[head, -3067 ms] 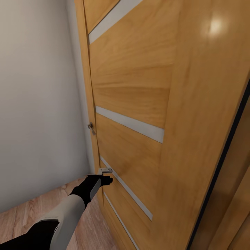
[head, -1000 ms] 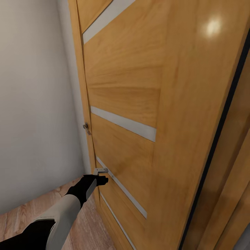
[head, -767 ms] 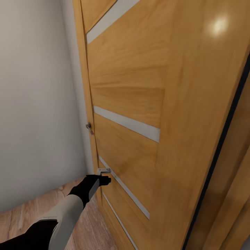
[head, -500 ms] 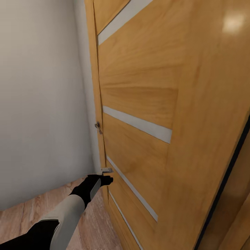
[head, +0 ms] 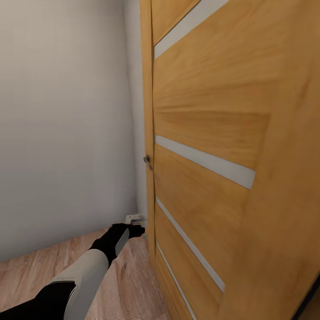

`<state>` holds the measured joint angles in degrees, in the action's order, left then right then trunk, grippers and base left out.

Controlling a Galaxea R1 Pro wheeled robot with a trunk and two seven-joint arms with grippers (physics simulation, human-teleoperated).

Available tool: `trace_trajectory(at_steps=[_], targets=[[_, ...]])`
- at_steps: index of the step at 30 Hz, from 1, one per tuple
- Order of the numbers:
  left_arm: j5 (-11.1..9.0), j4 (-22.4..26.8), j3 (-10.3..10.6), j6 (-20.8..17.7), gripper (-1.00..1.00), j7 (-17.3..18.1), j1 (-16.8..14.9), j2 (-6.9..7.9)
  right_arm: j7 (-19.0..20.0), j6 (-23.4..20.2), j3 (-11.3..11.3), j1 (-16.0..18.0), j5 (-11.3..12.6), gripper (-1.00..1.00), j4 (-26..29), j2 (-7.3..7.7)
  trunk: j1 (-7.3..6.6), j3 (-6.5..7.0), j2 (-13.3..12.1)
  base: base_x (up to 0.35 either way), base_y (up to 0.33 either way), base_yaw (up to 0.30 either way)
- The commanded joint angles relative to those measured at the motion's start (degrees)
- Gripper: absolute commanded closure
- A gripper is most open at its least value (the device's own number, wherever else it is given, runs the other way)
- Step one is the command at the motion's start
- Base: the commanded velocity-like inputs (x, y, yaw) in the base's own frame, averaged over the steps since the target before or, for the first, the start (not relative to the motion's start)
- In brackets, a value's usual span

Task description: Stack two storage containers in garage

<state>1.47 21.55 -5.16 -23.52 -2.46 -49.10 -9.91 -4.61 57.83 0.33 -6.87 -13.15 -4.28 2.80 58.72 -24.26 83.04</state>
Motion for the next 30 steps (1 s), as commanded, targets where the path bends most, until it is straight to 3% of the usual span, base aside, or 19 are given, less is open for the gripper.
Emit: trace_trajectory(at_steps=[1, 2, 4, 6, 9, 10, 16, 17, 18, 23, 25, 27, 30], targets=[[0.17, -0.13, -0.46, 0.02, -1.00, -0.04, 0.05, -0.09, -0.48, 0.17, 0.02, 0.01, -0.53, -1.00, -0.03, 0.01, 0.00, -0.05, 0.03, 0.000, 0.000, 0.295], [0.16, -0.72, -0.46, 0.66, -1.00, -0.04, 0.16, -0.09, -0.48, 0.17, 0.02, 0.01, -0.54, -1.00, -0.05, 0.01, 0.00, -0.05, 0.03, 0.000, 0.000, 0.295], [0.13, -7.00, -0.46, 4.50, -1.00, -0.12, 0.47, 0.22, -0.48, 0.18, 0.02, 0.01, -0.55, -1.00, -0.05, 0.01, 0.00, -0.05, 0.03, 0.000, 0.000, 0.295], [0.09, -17.15, -0.46, 12.34, -1.00, -0.31, 0.66, 1.58, -0.48, 0.18, 0.02, 0.01, -0.56, -1.00, -0.05, 0.01, 0.00, -0.05, 0.03, 0.000, 0.000, 0.295], [0.10, -22.60, -0.46, 22.23, -1.00, -0.88, 3.06, 2.39, -0.48, 0.18, 0.02, 0.01, -0.55, -1.00, -0.04, 0.01, 0.00, -0.05, 0.03, 0.000, 0.000, 0.295], [0.11, -23.88, -0.46, 25.88, -1.00, -1.79, 5.96, 2.60, -0.48, 0.18, 0.02, 0.01, -0.55, -1.00, -0.05, 0.02, 0.00, -0.05, 0.03, 0.000, 0.000, 0.295], [0.11, -25.90, -0.39, 37.55, -1.00, -6.29, 18.05, 2.74, -0.48, 0.18, -0.03, 0.01, -0.49, -1.00, -0.03, 0.01, 0.00, -0.05, 0.03, 0.000, 0.000, 0.295], [0.11, -26.21, -0.38, 44.99, -1.00, -7.17, 25.52, 2.78, -0.48, 0.18, -0.05, 0.01, -0.34, -1.00, -0.03, 0.01, 0.00, -0.05, 0.03, 0.000, 0.000, 0.295], [0.11, -26.22, -0.39, 46.57, -1.00, -7.32, 28.20, 2.83, -0.48, 0.16, -0.06, 0.01, -0.32, -1.00, -0.04, 0.01, 0.00, -0.05, 0.03, 0.000, 0.000, 0.295], [0.19, -26.28, -0.42, 54.47, -1.00, -9.34, 34.90, 2.94, -0.48, 0.12, -0.06, 0.01, -0.30, -1.00, -0.03, 0.01, 0.00, -0.05, 0.03, 0.000, 0.000, 0.295], [0.26, -26.32, -0.39, 59.58, -1.00, -12.28, 38.05, 2.95, -0.48, 0.12, -0.07, 0.01, -0.28, -1.00, -0.03, 0.01, 0.00, -0.05, 0.03, 0.000, 0.000, 0.295], [0.42, -26.37, -0.38, 67.37, -1.00, -15.72, 41.72, 3.08, -0.54, 0.10, -0.07, 0.01, -0.23, -1.00, -0.03, 0.01, 0.00, -0.05, 0.03, 0.000, 0.000, 0.295], [0.52, -26.38, -0.37, 73.04, -1.00, -16.78, 43.78, 3.43, -0.56, 0.10, -0.07, 0.01, -0.16, -1.00, -0.02, 0.01, 0.00, -0.05, 0.03, 0.000, 0.000, 0.295]])
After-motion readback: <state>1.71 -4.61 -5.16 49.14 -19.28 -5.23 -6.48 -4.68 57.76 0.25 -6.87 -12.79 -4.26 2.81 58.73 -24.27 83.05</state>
